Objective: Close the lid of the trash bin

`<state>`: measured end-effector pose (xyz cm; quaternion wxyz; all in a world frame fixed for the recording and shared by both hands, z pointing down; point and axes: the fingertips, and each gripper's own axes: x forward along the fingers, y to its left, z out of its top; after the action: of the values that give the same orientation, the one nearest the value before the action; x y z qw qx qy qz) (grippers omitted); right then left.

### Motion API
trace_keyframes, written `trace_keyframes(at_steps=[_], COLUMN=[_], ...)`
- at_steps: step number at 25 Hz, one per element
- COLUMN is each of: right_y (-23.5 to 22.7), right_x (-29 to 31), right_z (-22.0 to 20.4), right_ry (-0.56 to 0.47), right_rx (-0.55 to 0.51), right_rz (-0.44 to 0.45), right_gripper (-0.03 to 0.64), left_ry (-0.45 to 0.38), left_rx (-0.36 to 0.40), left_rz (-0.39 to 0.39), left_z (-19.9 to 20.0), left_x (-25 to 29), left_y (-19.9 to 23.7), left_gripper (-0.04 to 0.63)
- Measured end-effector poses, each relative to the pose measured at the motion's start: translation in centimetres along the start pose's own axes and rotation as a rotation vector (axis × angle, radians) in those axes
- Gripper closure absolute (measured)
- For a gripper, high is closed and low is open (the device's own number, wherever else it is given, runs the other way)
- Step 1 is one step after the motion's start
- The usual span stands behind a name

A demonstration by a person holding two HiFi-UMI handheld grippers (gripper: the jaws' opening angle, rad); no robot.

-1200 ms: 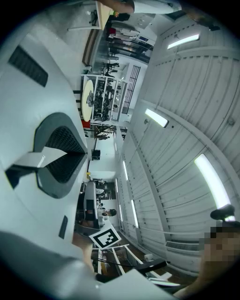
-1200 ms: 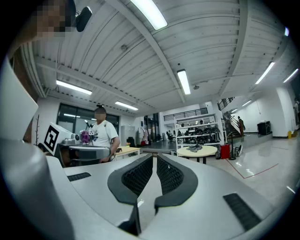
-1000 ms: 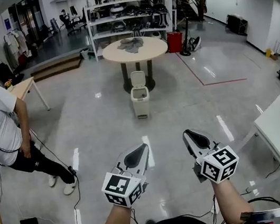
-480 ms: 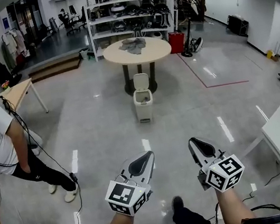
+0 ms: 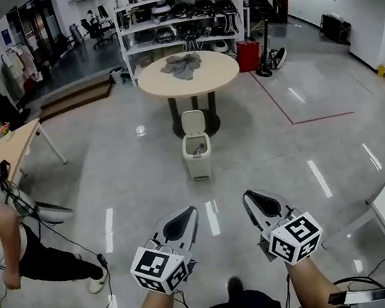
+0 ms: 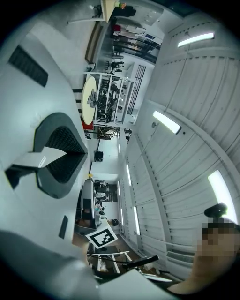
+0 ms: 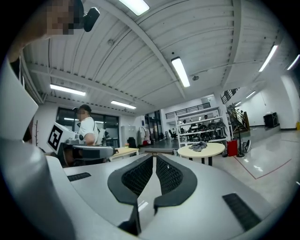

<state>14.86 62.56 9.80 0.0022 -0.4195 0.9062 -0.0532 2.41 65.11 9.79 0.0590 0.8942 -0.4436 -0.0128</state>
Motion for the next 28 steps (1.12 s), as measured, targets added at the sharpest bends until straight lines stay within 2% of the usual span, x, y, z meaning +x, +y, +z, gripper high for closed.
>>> trace_keyframes(at_steps=[3, 7, 14, 28], right_y=[-3.5, -8.2, -13.8, -23.1], right_x=[2.6, 6.7, 14.1, 36.5], right_z=[1.0, 1.6, 0.9, 2.4], right_ry=[-0.004, -0.006, 0.007, 0.025], right_rx=[-0.015, 0.009, 0.008, 0.029], right_rz=[0.032, 0.027, 0.028, -0.041], right_gripper=[0.606, 0.606, 0.606, 0.606], left_ry=[0.001, 0.019, 0.02, 0.003], left_rx=[-0.02, -0.022, -0.039, -0.033], left_rz=[0.025, 0.038, 0.043, -0.046], left_z=[0.3, 0.7, 0.0, 2.8], left_x=[3.9, 8.7, 15.4, 29.6], left_y=[1.8, 4.7, 11.0, 30.9], left_gripper=[0.595, 0.595, 0.595, 0.595])
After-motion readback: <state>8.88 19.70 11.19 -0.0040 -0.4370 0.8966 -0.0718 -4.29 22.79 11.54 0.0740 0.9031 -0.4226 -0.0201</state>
